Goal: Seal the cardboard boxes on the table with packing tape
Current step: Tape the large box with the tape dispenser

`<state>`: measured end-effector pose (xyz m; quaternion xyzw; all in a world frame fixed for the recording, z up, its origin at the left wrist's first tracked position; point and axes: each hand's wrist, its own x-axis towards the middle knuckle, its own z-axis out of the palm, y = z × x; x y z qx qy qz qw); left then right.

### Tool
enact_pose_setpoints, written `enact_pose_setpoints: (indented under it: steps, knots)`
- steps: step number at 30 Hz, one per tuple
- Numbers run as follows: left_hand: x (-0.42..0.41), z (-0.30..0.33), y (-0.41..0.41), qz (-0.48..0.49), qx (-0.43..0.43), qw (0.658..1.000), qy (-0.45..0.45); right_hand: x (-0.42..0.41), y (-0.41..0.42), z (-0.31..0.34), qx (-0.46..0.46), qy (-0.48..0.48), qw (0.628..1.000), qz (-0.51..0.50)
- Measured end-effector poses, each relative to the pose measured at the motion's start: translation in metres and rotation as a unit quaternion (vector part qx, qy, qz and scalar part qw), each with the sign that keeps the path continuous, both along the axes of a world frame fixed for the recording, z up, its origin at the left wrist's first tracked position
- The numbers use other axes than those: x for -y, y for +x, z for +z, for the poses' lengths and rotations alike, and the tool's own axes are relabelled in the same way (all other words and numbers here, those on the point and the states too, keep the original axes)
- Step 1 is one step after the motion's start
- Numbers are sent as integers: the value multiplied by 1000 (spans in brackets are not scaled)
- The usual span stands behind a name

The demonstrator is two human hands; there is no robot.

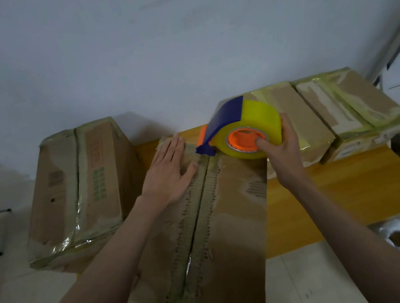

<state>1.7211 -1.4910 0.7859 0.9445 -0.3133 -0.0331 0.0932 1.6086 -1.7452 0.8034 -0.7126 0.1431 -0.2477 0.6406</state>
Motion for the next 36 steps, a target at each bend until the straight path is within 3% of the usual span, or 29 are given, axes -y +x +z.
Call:
enact_pose_setpoints:
  steps: [17,26,36]
  knots:
    - [7,4,-3,-11,-2,1000,25,25,-9,26,-44,-194,980,28]
    - [36,10,-18,-56,-20,998,18,32,-9,30,-63,-232,970,38]
    - [39,2,-19,-36,-7,998,41,43,-11,40,-64,-246,965,65]
